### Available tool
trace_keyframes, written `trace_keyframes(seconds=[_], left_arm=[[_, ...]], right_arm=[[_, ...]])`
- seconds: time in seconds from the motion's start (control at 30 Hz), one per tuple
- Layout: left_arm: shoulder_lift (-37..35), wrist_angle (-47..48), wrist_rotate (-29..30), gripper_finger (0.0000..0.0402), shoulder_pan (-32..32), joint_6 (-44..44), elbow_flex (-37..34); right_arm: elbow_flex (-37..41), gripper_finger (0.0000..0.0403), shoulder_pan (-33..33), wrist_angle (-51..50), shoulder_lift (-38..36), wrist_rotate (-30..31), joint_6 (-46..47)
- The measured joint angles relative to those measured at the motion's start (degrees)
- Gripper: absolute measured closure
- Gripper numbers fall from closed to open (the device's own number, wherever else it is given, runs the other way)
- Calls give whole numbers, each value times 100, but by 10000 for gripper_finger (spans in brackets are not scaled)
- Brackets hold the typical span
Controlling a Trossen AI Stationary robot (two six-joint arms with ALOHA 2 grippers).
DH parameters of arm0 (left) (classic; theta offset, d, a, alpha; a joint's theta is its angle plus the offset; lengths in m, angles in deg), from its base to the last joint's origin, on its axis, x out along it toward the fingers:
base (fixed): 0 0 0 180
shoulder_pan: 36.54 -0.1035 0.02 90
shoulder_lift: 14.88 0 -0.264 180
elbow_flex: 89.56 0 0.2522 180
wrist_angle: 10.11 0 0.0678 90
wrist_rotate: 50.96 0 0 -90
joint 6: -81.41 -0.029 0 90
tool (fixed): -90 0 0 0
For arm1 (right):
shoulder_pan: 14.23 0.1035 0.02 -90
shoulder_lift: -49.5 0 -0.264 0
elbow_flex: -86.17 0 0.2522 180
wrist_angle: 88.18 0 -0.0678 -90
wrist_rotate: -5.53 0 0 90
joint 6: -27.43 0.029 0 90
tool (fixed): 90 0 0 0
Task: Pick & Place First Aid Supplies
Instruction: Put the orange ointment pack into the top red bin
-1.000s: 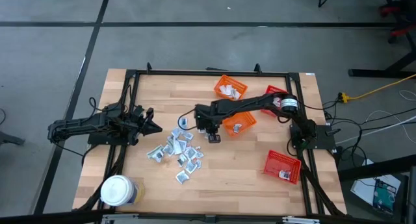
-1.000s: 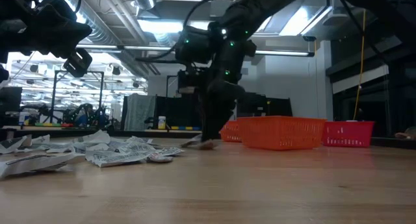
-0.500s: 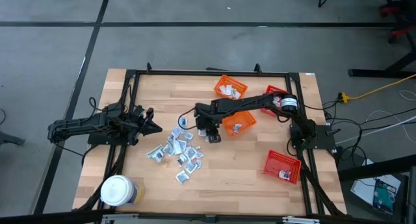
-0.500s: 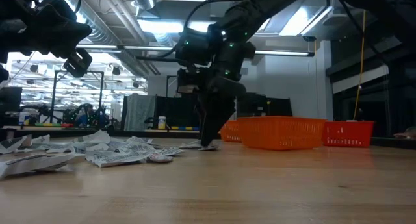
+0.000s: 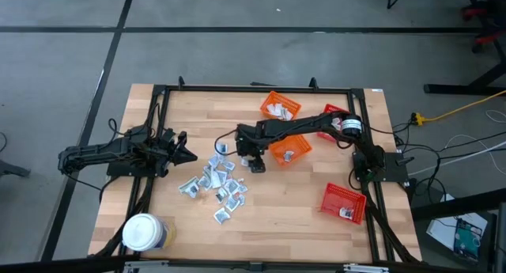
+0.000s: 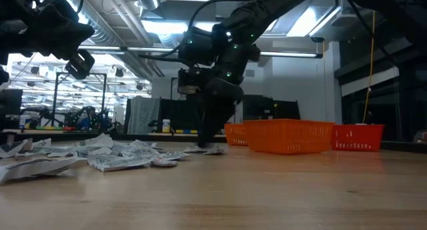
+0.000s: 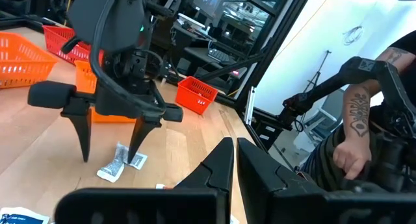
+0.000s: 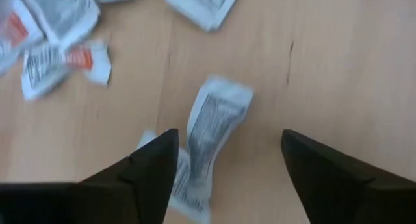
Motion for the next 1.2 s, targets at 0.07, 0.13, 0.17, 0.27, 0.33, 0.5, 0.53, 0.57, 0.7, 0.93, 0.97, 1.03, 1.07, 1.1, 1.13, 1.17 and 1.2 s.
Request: trace_keyframes(seconds=[0.07,0.13,0.17,0.27,0.33,0.5,0.53,0.57,0.7,0.93,0.97,1.03,1.07,1.1,1.13,1.17,1.2], left_arm=[[0,1,-1,386,1,0,1],[0,1,0,386,1,0,2],[-1,0,-2,386,-1,0,1],[0,1,-1,386,0,0,1],[0,0,-2,386,-1,0,2],[-2,0,-2,386,-1,0,2],[0,0,-2,386,2,0,0],[0,0,-1,386,0,0,2],[0,0,1,386,-1,0,1],[0,2,1,386,1,0,1],[-1,0,0,386,-1,0,2],[-2,0,-1,386,1,0,2],[-1,0,-2,386,2,0,1],[0,1,0,386,1,0,0],[-1,0,1,386,0,0,0],[-1,0,-1,386,1,0,0],[0,2,-2,386,2,0,0]], right_arm=[[0,146,32,122,0,-3,32],[0,161,50,210,0,-3,10],[0,169,59,208,0,-1,-5],[0,195,64,197,0,125,-17],[11,211,64,186,0,161,-18],[114,241,62,187,0,167,-19],[124,244,62,176,-2,167,-20],[146,247,62,192,-2,170,-22],[199,255,64,243,-11,175,1],[124,313,64,152,-7,191,149],[103,326,65,127,-2,165,151],[45,352,60,99,2,161,152],[13,365,56,93,2,157,152],[-16,378,53,97,2,150,152],[-40,389,49,93,2,151,151],[-70,394,44,74,2,154,150],[-102,395,42,47,2,153,152]])
